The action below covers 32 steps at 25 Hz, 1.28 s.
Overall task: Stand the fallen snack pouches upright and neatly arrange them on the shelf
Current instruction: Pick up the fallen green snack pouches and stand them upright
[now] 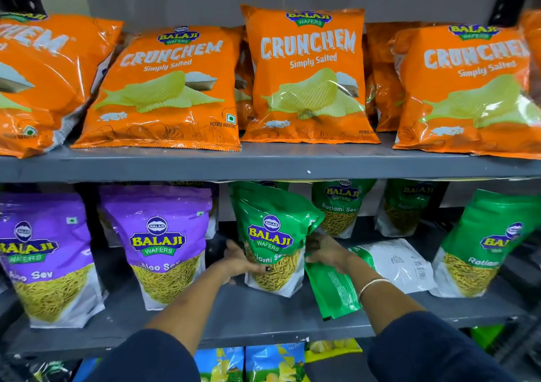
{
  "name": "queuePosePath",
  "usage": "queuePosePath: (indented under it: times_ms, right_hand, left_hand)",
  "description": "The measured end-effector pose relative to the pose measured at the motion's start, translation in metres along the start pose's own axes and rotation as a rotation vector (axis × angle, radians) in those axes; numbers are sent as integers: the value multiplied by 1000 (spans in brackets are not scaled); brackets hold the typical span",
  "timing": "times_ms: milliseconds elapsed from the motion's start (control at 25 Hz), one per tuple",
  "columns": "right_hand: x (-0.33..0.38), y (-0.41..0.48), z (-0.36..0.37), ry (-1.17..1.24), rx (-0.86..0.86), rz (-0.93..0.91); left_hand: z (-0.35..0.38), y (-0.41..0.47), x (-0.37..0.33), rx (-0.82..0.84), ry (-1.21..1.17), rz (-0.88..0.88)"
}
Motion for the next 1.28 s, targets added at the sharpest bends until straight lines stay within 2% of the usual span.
queuePosePath:
  times_ms: [120, 200, 400, 480, 560, 680, 760, 880, 920, 1000, 1080, 1200, 1280]
  right_hand:
    - [-18, -4, -39, -69, -167, 115]
    - [-37, -6, -71, -280, -305, 158]
    - [-70, -4, -113, -497, -213, 115]
    - [-80, 4, -121, -582, -103, 10]
    - [-95, 14, -128, -685, -2, -50]
    - [-113, 32, -133, -877, 130, -37]
    - [-114, 36, -133, -970, 199, -47]
    - [-117, 47, -136, -990, 280, -42]
    - [-116, 47, -136, -983, 310, -27]
    - [-116, 45, -138, -973, 347, 23]
    - [-116, 41, -140, -920, 383, 70]
    - [-117, 37, -145, -674, 412, 82]
    - [-119, 39, -151, -501, 387, 96]
  left_hand:
    - [12, -12, 14, 370, 276, -398]
    - [34, -14, 13, 532, 269, -473]
    - [118, -28, -26, 671, 109, -424]
    - [155, -31, -50, 684, 26, -406]
    - [193, -35, -70, 699, -23, -491]
    - [232, -35, -73, 579, -137, -686]
    - [247, -37, -71, 430, -357, -723]
    - [264, -28, -70, 141, -949, -546]
    - [266, -23, -70, 49, -1080, -466]
    - [267, -16, -66, -113, -1131, -405]
    - [270, -11, -63, -129, -1114, -398]
    - [269, 10, -61, -210, -1187, -315]
    - [262, 22, -66, -288, -1216, -171]
Point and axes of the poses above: each hand's wrist, its own y-axis towards the middle knuckle, its own z-axis out of the palm, x = y × z, the point moved 2 cm from there along y, towards the middle knuckle, and after that the axes turned 12 degrees about -y, right-handed, at the moved point
